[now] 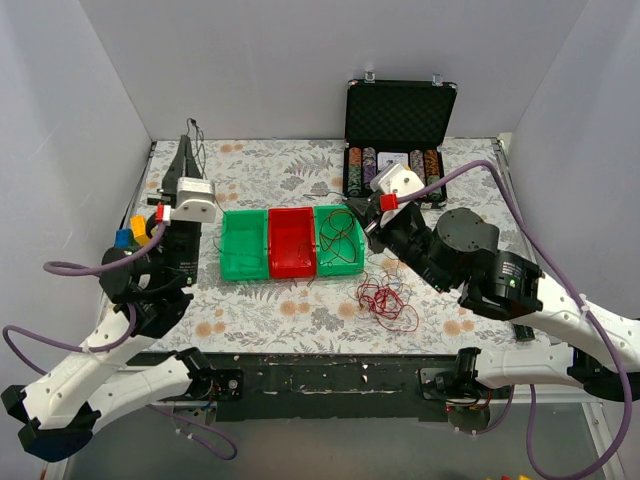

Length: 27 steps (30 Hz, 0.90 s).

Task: Untangle the cables

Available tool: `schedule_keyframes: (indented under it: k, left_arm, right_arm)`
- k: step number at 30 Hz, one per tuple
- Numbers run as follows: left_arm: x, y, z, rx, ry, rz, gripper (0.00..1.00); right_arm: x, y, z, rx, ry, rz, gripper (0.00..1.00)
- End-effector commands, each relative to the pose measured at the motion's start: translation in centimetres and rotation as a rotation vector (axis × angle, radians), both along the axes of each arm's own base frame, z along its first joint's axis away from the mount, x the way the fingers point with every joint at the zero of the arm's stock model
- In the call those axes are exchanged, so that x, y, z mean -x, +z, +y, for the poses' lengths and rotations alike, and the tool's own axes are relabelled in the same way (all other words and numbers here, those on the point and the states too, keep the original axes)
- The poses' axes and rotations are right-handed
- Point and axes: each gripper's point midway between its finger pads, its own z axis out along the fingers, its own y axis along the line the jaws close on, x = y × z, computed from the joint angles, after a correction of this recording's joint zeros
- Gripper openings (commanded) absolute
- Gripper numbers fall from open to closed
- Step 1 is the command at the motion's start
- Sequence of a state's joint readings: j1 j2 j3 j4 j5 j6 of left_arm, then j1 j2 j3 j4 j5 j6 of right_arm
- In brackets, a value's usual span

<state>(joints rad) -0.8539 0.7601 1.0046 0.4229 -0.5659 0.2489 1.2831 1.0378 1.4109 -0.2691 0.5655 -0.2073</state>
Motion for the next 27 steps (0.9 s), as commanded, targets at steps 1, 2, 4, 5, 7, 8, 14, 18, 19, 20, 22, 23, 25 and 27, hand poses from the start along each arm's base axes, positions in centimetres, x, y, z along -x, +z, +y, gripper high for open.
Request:
schedule_keyframes:
  k: [1, 2, 4, 5, 7, 8, 14, 18, 19, 20, 22, 23, 25, 27]
  left_arm:
    - [3.0, 7.7, 2.5, 0.100, 0.028, -0.239, 0.00]
    - [3.0, 8.3, 2.4, 0.104, 0.038, -0.262, 0.00]
    - [2.9, 9.1, 2.1, 0.110, 0.044, -0.291, 0.00]
    - [2.7, 9.1, 1.7, 0.108, 0.039, -0.292, 0.00]
    - [2.2, 8.6, 0.8, 0.089, 0.020, -0.284, 0.00]
    - [1.9, 8.3, 0.5, 0.084, 0.019, -0.281, 0.00]
    - [-2.0, 4.0, 0.0, 0.052, 0.031, -0.176, 0.00]
    - [-5.3, 0.9, 2.1, 0.051, 0.079, -0.084, 0.00]
    - [-5.8, 0.3, 2.8, 0.044, 0.099, -0.069, 0.00]
    - [-6.2, -0.2, 3.1, 0.036, 0.107, -0.059, 0.00]
    - [-6.6, -0.9, 3.4, 0.029, 0.107, -0.049, 0.00]
    - [-7.0, -1.6, 3.4, 0.021, 0.107, -0.030, 0.00]
    - [-7.5, -2.8, 3.4, 0.014, 0.103, 0.008, 0.00]
    - [-8.1, -4.3, 3.1, 0.018, 0.085, 0.054, 0.00]
  right_arm:
    - [0.1, 0.8, 0.5, -0.077, 0.011, 0.003, 0.01]
    - [0.1, 0.7, 0.7, -0.077, 0.015, 0.009, 0.01]
    - [0.2, 0.4, 0.9, -0.079, 0.024, 0.019, 0.01]
    - [0.2, 0.2, 1.1, -0.079, 0.026, 0.025, 0.01]
    - [0.5, 0.0, 1.4, -0.079, 0.047, 0.035, 0.01]
    - [0.6, 0.0, 1.5, -0.086, 0.055, 0.040, 0.01]
    - [1.3, 0.0, 1.7, -0.111, 0.092, 0.068, 0.01]
    - [1.5, 0.4, 1.1, -0.125, 0.090, 0.071, 0.01]
    - [1.5, 0.3, 0.9, -0.124, 0.087, 0.073, 0.01]
    - [1.5, 0.5, 0.7, -0.129, 0.082, 0.073, 0.01]
    - [1.5, 0.4, 0.6, -0.126, 0.081, 0.075, 0.01]
    - [1.5, 0.3, 0.6, -0.126, 0.081, 0.077, 0.01]
    - [1.5, 0.2, 0.6, -0.127, 0.078, 0.080, 0.01]
    - [1.5, 0.3, 0.5, -0.132, 0.078, 0.079, 0.01]
